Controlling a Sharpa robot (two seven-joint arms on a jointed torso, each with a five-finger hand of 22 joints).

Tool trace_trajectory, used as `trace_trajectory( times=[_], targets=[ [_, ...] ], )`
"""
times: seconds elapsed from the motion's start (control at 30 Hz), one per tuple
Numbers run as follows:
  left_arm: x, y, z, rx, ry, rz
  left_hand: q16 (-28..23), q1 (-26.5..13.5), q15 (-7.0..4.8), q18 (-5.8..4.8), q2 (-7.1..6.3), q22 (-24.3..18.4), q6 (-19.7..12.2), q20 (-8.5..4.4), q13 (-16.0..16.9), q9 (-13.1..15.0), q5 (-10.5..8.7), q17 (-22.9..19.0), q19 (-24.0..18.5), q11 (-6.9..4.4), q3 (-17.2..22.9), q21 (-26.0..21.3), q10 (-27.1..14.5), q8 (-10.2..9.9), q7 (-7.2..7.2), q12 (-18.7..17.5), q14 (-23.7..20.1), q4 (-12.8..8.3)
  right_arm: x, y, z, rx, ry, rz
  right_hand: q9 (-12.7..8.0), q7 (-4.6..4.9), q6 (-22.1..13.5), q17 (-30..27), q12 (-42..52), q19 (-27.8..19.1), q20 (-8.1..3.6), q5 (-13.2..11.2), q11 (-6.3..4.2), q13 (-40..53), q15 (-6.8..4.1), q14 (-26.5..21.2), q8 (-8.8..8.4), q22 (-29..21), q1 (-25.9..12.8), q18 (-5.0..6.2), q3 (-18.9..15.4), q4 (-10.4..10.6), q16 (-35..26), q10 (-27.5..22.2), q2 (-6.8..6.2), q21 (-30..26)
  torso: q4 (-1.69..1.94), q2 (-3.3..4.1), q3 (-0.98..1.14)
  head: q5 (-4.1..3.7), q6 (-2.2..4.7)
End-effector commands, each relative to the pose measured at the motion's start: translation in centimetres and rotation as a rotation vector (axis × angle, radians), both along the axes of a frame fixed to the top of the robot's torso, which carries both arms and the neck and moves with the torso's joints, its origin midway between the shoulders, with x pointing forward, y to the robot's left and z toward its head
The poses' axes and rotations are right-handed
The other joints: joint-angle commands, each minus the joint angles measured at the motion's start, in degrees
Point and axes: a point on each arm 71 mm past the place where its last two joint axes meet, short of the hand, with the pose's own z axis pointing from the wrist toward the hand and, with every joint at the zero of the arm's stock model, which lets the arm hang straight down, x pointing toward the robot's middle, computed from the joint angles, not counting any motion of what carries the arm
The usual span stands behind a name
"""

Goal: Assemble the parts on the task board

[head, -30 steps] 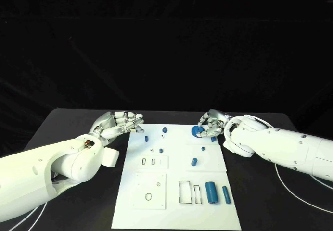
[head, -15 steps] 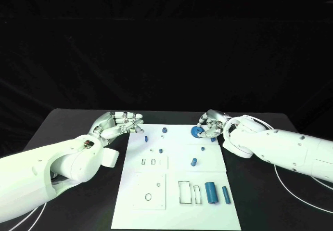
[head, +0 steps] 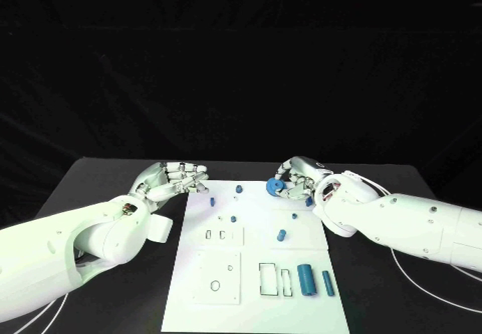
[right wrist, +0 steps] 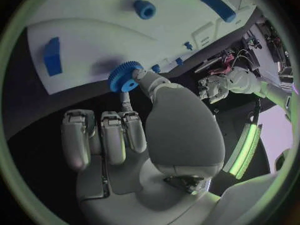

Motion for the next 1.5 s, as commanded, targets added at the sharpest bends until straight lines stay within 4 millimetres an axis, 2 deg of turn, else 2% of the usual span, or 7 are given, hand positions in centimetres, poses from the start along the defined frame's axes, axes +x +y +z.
trace_trajectory(
  times=[0.03,0.37,0.5,0.63,0.93,1.1,1.5],
  targets=[
    [0.0,-0.3,0.1,-0.009,-0.003,-0.018,0.3,-0.7,-0.08,0.48,-0.03,0.1,-0.4,0.02,-0.1,0.1,-0.33,0.1,-0.2,0.13,0.3,0.3,-0.2,-0.1,-0.15,-0.2,-0.4,-0.1,-0.8,1.5,1.1,-0.018,-0.133,0.051,0.5,-0.91,1.4,15.1,0.4,2.7,-0.56,0.0,-0.43,10.2,-0.35,6.1,0.28,10.4,-0.3,-0.77,0.4,-0.1,0.2,1.5,0.14,0.2,-0.02,-0.04,-0.03,0.04,0.05],
    [0.0,-0.5,0.1,-0.011,-0.002,-0.024,0.3,-0.7,-0.08,0.48,-0.03,0.1,-0.4,0.02,-0.1,0.1,-0.33,0.1,-0.2,0.13,0.3,0.3,-0.2,-0.1,-0.15,-0.2,-0.4,-0.1,-1.8,6.9,1.2,-0.030,-0.157,0.156,0.5,-0.94,1.4,15.1,0.3,2.8,-0.62,0.0,-0.47,10.1,-0.41,6.1,0.24,10.5,-0.6,-0.80,0.5,0.0,0.2,1.5,-0.02,0.3,0.08,0.05,-0.09,0.20,0.06],
    [0.1,-0.7,0.1,-0.012,-0.001,-0.026,0.3,-0.7,-0.08,0.48,-0.03,0.1,-0.4,0.02,-0.1,0.1,-0.33,0.1,-0.2,0.13,0.3,0.3,-0.2,-0.1,-0.15,-0.2,-0.4,-0.1,-1.8,8.4,0.8,-0.041,-0.144,0.176,0.5,-0.94,1.4,15.1,0.2,2.8,-0.63,0.0,-0.48,10.1,-0.42,6.1,0.22,10.4,-0.6,-0.79,0.6,0.0,0.2,1.4,-0.03,0.3,0.21,0.07,-0.12,0.22,-0.02],
    [0.1,-0.8,0.1,-0.012,-0.001,-0.028,0.4,-0.7,-0.07,0.48,-0.04,0.1,-0.4,0.04,0.0,0.1,-0.37,0.1,-0.3,0.14,0.3,0.3,-0.2,-0.1,-0.15,-0.2,-0.5,-0.1,-1.7,9.6,0.2,-0.053,-0.128,0.191,0.5,-0.93,1.4,15.0,0.2,2.8,-0.65,0.0,-0.48,10.1,-0.43,6.1,0.18,10.4,-0.7,-0.79,0.6,0.0,0.2,1.4,-0.03,0.3,0.12,0.10,-0.07,0.31,-0.02],
    [0.1,-0.9,0.1,-0.014,-0.001,-0.032,0.4,-0.7,-0.07,0.48,-0.04,0.1,-0.4,0.04,0.0,0.1,-0.37,0.1,-0.3,0.14,0.3,0.3,-0.2,-0.1,-0.15,-0.2,-0.5,-0.1,-1.5,10.9,-1.2,-0.083,-0.090,0.197,0.3,-0.87,1.1,14.9,0.2,2.7,-0.71,-0.3,-0.45,10.1,-0.44,6.0,-0.06,10.3,-1.1,-0.74,0.8,0.1,0.2,1.4,-0.14,0.1,0.14,0.14,-0.07,0.33,0.00],
    [0.1,-0.9,0.1,-0.013,0.000,-0.032,0.4,-0.7,-0.07,0.48,-0.04,0.1,-0.4,0.04,0.0,0.1,-0.37,0.1,-0.3,0.14,0.3,0.3,-0.2,-0.1,-0.15,-0.2,-0.5,-0.1,-1.4,11.1,-1.9,-0.099,-0.074,0.190,0.3,-0.85,1.1,14.9,0.2,2.7,-0.72,-0.4,-0.43,10.0,-0.44,6.0,-0.13,10.3,-1.3,-0.75,0.8,0.1,0.2,1.4,-0.21,0.1,0.03,0.11,0.01,0.45,-0.12],
    [0.1,-1.0,0.1,-0.013,0.000,-0.033,0.4,-0.8,-0.05,0.49,-0.06,0.1,-0.4,0.07,0.0,0.2,-0.43,0.1,-0.4,0.14,0.4,0.4,-0.2,0.0,-0.15,-0.2,-0.6,-0.2,-1.2,11.4,-2.3,-0.116,-0.057,0.182,0.3,-0.81,0.9,14.9,0.0,2.6,-0.73,-0.6,-0.40,9.9,-0.42,6.0,-0.26,10.2,-1.5,-0.72,0.9,0.2,0.2,1.2,-0.33,0.0,-0.09,0.06,0.04,0.60,-0.23]
  ],
)
